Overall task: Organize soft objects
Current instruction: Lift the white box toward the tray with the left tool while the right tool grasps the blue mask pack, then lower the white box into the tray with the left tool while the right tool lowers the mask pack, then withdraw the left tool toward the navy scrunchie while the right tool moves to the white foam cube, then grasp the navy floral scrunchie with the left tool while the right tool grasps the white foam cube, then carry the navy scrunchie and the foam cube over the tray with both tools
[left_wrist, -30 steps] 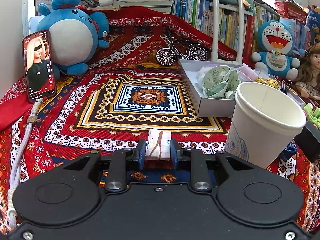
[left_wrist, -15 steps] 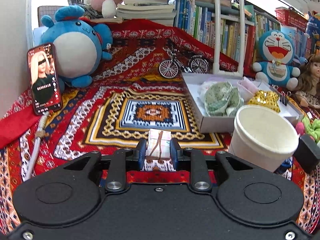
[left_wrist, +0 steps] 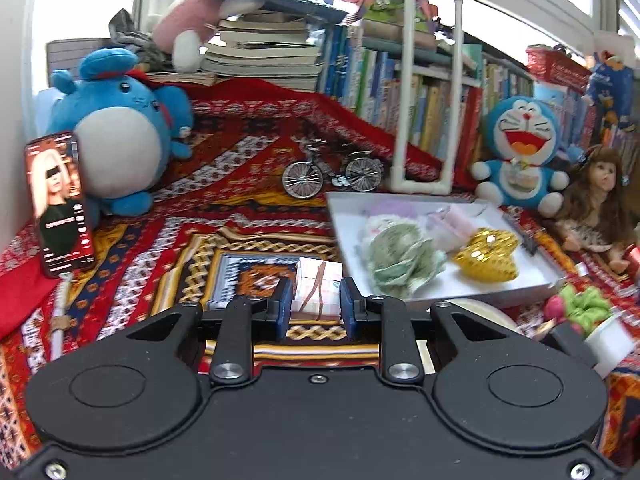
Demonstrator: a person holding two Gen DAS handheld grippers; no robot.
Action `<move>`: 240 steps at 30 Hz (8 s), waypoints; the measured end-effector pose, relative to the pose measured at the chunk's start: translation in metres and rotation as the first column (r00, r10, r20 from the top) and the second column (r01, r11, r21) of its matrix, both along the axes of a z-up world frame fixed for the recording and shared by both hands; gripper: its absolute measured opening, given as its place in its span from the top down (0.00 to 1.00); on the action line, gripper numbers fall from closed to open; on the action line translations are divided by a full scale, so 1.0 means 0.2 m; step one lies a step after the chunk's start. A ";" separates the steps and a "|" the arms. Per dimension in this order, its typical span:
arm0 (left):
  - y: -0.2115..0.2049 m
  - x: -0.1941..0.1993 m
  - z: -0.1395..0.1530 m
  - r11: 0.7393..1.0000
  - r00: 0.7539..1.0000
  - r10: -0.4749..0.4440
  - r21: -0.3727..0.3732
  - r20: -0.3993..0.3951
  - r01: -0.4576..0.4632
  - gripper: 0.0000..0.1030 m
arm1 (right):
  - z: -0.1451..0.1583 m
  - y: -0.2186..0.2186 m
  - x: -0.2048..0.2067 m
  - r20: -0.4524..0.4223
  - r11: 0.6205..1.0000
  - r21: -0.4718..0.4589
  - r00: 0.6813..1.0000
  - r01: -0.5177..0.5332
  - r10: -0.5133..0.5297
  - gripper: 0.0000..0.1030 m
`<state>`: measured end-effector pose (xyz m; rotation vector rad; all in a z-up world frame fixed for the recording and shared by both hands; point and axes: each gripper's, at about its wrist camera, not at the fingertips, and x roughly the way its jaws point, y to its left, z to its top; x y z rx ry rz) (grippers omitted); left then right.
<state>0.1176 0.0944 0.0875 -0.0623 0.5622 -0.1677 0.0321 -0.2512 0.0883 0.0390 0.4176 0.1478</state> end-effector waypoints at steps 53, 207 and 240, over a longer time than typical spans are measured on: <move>-0.50 1.06 -0.14 0.982 0.823 -0.182 -0.065 -0.539 0.175 0.77 | -0.28 0.07 1.20 -0.579 0.996 0.092 0.813 -0.012 0.063 0.20; -0.89 -0.50 -0.53 0.978 0.976 -0.136 0.182 0.169 0.105 0.45 | -0.49 -0.26 -0.15 -0.028 0.974 0.116 0.981 0.194 -0.192 0.18; -0.85 -0.55 -0.44 0.982 0.973 -0.172 0.102 0.156 0.157 0.66 | -0.41 -0.22 -0.20 0.029 0.978 0.095 0.982 0.185 -0.189 0.35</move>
